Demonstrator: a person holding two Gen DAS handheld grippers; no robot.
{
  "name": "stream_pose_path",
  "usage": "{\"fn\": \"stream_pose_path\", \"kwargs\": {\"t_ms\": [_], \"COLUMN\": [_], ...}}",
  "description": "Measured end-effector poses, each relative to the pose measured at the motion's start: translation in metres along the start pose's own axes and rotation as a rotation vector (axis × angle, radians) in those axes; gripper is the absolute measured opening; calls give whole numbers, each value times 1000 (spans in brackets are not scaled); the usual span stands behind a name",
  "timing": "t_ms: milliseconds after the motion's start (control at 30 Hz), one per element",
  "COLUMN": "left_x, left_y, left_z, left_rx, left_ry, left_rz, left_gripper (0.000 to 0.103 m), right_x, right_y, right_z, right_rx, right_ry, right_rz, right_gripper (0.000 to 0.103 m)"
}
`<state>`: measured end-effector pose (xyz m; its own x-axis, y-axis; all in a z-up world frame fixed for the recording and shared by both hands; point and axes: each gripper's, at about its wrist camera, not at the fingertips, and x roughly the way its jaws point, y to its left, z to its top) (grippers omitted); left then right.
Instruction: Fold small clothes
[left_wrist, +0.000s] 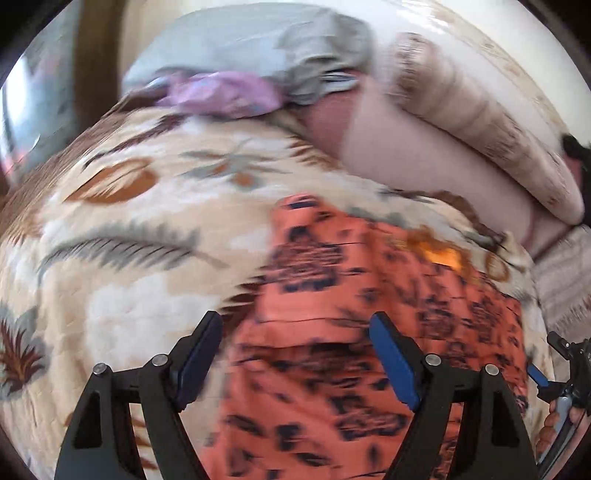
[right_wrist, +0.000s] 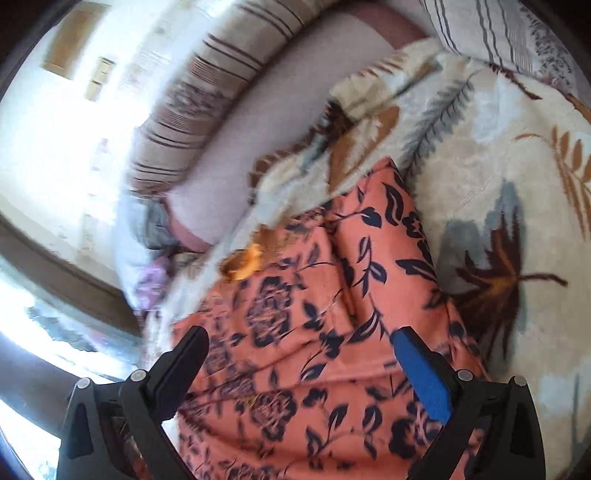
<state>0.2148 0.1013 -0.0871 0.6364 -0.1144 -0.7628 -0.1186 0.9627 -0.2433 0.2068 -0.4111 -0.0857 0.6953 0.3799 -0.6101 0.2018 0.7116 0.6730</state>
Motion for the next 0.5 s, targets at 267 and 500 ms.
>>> {"fn": "stream_pose_path", "kwargs": {"t_ms": [267,500], "left_x": [20,-13], "left_y": [53,26], "left_z": [-15,11], "left_rx": [-112,-63], "left_ry": [38,-113], "left_rz": [-1,-73], "left_gripper": [82,84], "right_x": [78,1], "right_y": [70,80], "right_z": [-1,9], "right_rx": [-367,-382], "right_ry": [187,-32], "right_rz": [-405,-484], "right_gripper": [12,18]}}
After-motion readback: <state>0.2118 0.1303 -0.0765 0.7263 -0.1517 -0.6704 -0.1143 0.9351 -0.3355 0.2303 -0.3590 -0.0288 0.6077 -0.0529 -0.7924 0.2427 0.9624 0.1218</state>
